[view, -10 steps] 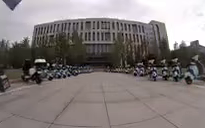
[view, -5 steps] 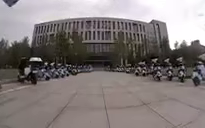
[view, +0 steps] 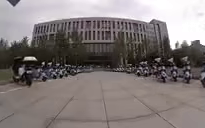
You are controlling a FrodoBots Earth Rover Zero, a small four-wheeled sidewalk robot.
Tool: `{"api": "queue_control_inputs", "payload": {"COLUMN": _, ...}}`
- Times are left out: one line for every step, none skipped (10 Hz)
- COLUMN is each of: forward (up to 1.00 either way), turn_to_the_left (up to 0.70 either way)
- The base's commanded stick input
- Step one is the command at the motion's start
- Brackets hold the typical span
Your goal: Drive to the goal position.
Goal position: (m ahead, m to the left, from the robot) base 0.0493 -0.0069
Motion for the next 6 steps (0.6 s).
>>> {"api": "queue_control_inputs", "payload": {"forward": 0.70, "turn_to_the_left": 0.00}}
{"api": "queue_control_inputs", "payload": {"forward": 0.70, "turn_to_the_left": 0.00}}
{"api": "queue_control_inputs", "payload": {"forward": 0.70, "turn_to_the_left": 0.00}}
{"api": "queue_control_inputs", "payload": {"forward": 0.70, "turn_to_the_left": 0.00}}
{"api": "queue_control_inputs", "payload": {"forward": 0.70, "turn_to_the_left": 0.00}}
{"api": "queue_control_inputs", "payload": {"forward": 0.70, "turn_to_the_left": 0.00}}
